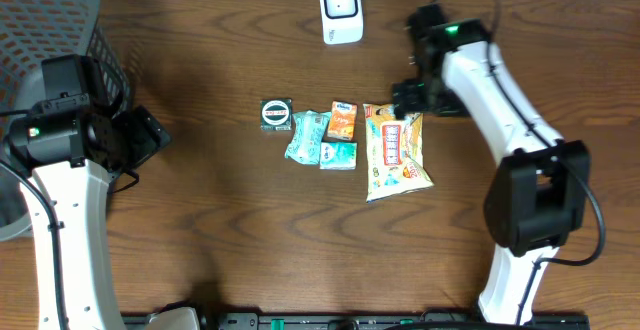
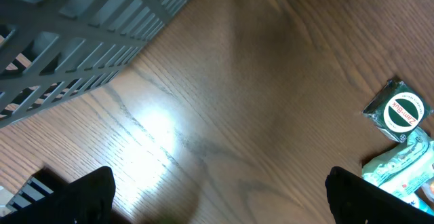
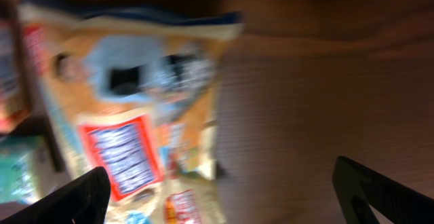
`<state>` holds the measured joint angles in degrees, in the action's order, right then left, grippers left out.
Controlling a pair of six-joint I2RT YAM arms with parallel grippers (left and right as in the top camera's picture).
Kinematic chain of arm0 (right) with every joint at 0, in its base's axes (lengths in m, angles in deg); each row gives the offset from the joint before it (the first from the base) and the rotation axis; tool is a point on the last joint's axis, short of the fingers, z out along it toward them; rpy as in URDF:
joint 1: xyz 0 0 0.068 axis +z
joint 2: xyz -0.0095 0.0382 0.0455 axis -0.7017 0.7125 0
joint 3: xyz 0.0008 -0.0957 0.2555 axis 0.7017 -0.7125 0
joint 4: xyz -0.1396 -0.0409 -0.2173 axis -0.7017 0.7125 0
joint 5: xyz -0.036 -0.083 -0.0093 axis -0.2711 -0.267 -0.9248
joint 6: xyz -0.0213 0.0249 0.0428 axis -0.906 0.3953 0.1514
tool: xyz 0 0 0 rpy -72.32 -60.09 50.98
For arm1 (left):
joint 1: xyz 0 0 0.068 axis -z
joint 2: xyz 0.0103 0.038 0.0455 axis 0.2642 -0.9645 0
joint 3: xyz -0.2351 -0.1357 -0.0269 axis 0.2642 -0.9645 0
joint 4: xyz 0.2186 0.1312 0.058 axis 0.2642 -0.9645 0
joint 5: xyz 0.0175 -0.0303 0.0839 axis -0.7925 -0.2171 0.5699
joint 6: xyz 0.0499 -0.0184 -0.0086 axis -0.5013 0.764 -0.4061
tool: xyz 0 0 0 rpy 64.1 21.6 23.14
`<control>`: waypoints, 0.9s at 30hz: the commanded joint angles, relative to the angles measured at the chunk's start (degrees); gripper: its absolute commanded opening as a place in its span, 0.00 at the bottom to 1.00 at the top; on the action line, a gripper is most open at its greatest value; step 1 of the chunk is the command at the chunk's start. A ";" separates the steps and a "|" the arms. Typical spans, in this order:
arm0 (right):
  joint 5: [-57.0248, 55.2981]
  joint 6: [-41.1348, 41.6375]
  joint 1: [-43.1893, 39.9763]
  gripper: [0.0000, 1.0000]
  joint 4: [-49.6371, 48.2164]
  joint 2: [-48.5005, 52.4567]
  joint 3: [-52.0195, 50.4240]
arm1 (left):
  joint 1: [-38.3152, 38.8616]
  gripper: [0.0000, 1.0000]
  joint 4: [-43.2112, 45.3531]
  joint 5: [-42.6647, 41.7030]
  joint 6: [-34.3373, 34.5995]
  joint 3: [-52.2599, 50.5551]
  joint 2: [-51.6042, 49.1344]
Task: Scan the item barcode
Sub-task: 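Lift the snack bag up toward the scanner with the right gripper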
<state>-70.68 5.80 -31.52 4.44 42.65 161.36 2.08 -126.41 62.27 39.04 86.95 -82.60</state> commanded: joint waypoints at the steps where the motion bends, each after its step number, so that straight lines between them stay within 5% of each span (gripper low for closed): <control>1: 10.34 -5.79 -4.39 0.99 -0.13 0.00 -0.81 | -0.20 0.98 -0.26 0.94 0.33 -0.15 0.24; 6: 24.00 -14.64 -8.85 0.99 -1.38 0.02 -3.69 | -0.20 0.98 -0.26 0.94 0.33 -0.15 0.24; 23: 33.44 -10.64 -4.79 0.99 -30.58 0.07 -28.74 | -0.20 0.98 -0.26 0.94 0.33 -0.15 0.24; 27: 26.71 -5.81 -2.36 0.72 -32.92 0.07 -30.67 | -0.20 0.98 -0.26 0.94 0.33 -0.15 0.24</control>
<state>-38.20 -4.56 -35.92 -28.73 40.55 134.04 2.06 -126.39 62.27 39.04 86.95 -82.60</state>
